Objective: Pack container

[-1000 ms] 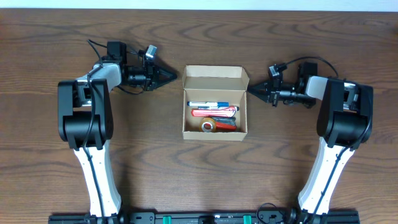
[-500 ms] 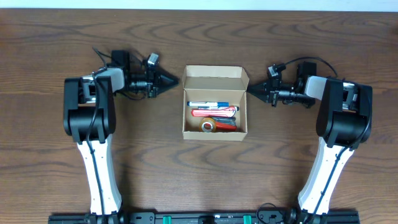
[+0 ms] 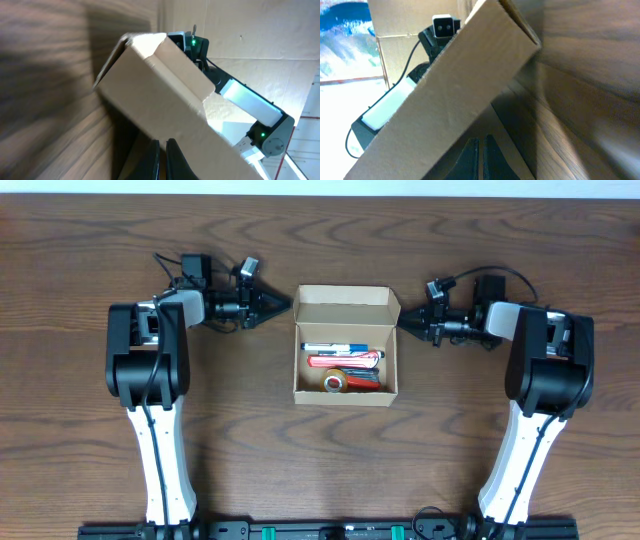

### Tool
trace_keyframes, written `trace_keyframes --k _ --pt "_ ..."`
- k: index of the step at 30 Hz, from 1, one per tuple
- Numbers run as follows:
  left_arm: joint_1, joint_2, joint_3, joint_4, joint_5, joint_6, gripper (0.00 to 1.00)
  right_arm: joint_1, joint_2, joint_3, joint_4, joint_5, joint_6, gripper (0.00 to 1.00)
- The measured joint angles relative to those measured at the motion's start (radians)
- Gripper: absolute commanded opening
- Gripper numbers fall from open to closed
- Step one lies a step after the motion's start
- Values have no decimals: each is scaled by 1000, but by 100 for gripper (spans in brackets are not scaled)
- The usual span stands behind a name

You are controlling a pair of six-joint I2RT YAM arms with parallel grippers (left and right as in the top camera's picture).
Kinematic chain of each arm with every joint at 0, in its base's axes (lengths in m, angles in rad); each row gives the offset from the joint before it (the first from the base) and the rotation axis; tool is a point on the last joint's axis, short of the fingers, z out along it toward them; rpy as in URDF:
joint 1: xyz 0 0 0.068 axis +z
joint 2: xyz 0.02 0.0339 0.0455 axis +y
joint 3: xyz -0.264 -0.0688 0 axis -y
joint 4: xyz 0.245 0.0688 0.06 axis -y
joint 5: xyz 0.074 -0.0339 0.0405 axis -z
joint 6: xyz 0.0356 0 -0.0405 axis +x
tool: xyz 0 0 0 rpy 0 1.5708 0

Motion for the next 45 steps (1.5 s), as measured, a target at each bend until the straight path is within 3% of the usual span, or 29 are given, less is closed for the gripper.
trace_keyframes --k 9,15,29,45 --pt "-36 2 0 367 22 -280 6 11 1 0 173 -23 122 1" --pt "-43 2 0 439 30 -414 6 22 1 0 209 -35 186 1" --pt "-43 4 0 442 40 -465 6 25 3 0 228 -38 210 1" --pt "-43 4 0 442 41 -467 6 58 -41 -1 419 -81 294 1"
